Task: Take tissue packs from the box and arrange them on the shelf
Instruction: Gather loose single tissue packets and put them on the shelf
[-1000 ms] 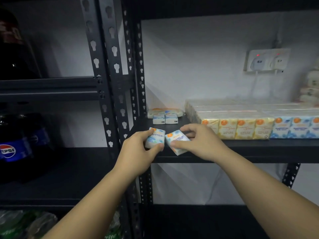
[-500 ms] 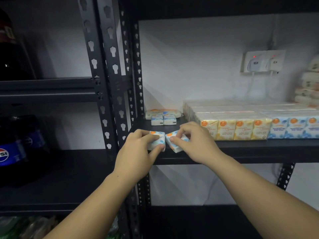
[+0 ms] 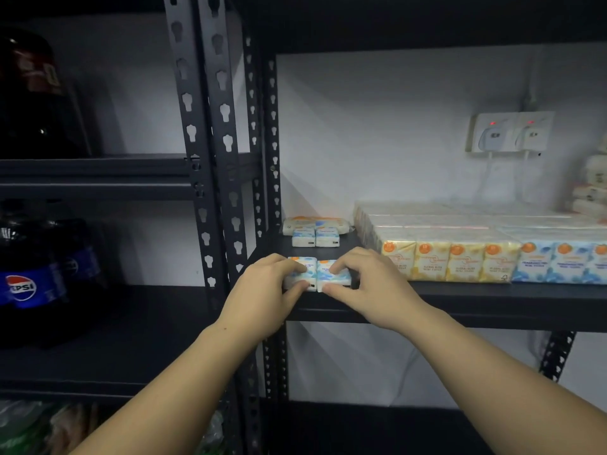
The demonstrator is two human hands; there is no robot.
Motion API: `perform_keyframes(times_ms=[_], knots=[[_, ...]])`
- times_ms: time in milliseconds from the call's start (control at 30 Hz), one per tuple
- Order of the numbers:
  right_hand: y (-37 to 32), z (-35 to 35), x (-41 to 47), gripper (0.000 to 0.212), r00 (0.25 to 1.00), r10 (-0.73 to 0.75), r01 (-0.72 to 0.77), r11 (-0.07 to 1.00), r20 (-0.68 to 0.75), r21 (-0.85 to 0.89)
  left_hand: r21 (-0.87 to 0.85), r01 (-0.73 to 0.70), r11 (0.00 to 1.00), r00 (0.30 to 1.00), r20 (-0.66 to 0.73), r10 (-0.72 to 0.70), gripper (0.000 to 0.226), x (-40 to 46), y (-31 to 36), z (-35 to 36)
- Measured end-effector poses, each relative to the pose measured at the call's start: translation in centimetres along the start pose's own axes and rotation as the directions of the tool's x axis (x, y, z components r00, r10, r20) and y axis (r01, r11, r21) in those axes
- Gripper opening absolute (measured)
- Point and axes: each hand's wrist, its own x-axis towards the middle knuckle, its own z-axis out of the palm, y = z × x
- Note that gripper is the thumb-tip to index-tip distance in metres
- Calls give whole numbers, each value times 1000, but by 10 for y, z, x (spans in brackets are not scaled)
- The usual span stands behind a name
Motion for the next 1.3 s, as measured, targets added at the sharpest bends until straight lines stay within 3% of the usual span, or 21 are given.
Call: perform_keyframes(times_ms=[367,500,733,1000,1300], knots=[[4,3,5,40,999,30,-30,1000,-26,4,36,6,999,1000,25,-7,37,9,4,1],[2,-10,3,44,996,-42,42,999,-80,-6,18,-58,998,998,-6,58,44,11,9,0],[13,-56,16,34,965,-158,120,976,-211,-183,128,-155,980,983,115,141,31,22,25,5],[45,-84,21,46,976,86,-150,933,-199,-327,167,-72,983,987,156,46,18,49,19,14],[62,-77,18,45,975,147,-187,949,-167,-256,185,26,982,974,217,-67,16,94,11,32]])
